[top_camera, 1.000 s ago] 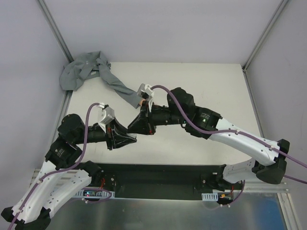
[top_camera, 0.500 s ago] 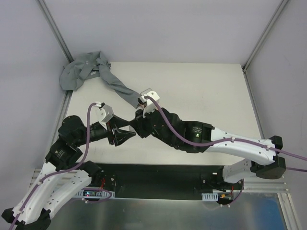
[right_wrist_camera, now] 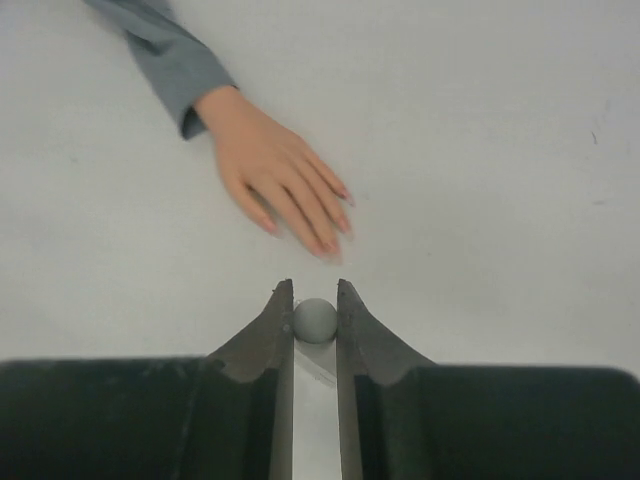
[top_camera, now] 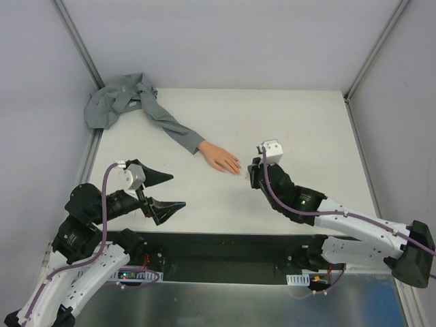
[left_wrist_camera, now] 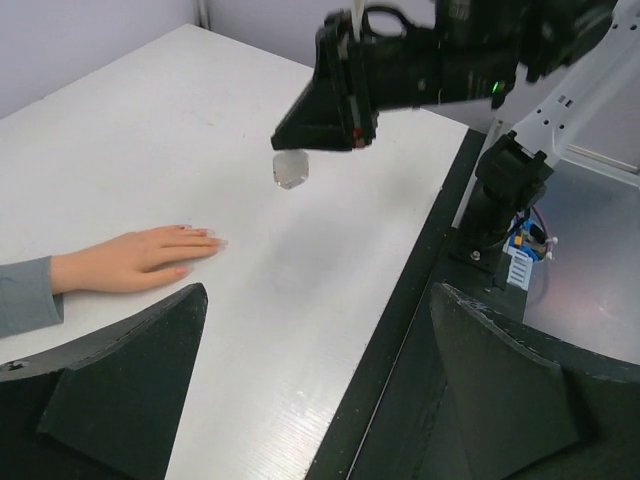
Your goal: Paint the nails
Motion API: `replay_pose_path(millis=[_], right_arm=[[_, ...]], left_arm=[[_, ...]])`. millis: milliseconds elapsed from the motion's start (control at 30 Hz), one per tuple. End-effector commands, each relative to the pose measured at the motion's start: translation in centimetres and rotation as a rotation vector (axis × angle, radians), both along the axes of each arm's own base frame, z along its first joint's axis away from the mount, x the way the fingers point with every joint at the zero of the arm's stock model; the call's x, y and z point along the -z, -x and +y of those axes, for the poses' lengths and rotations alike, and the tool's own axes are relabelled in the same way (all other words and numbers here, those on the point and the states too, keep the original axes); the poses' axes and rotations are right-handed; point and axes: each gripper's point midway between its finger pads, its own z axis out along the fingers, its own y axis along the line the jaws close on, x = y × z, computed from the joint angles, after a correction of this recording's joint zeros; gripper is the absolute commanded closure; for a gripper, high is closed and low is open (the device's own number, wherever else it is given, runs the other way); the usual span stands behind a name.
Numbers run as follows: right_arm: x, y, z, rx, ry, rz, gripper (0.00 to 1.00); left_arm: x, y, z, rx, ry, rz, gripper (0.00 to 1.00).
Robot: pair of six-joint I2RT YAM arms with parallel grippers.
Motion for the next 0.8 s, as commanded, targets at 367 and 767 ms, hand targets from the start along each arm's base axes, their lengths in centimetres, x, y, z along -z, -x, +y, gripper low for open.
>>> replay_pose_path(millis=[367,767], right_arm=[[12.7,-2.2,-5.6,0.266,0.021,0.026,0.98],[16.1,-1.8,-5.5,0.263,0.067,0.092,0.86]], left_arm=[[0.3,-0.6,0.8,-0.086,0.038,0.082,0.07],[-0.4,0.4,1.1,-0.068,0.052,0.046,0.06]])
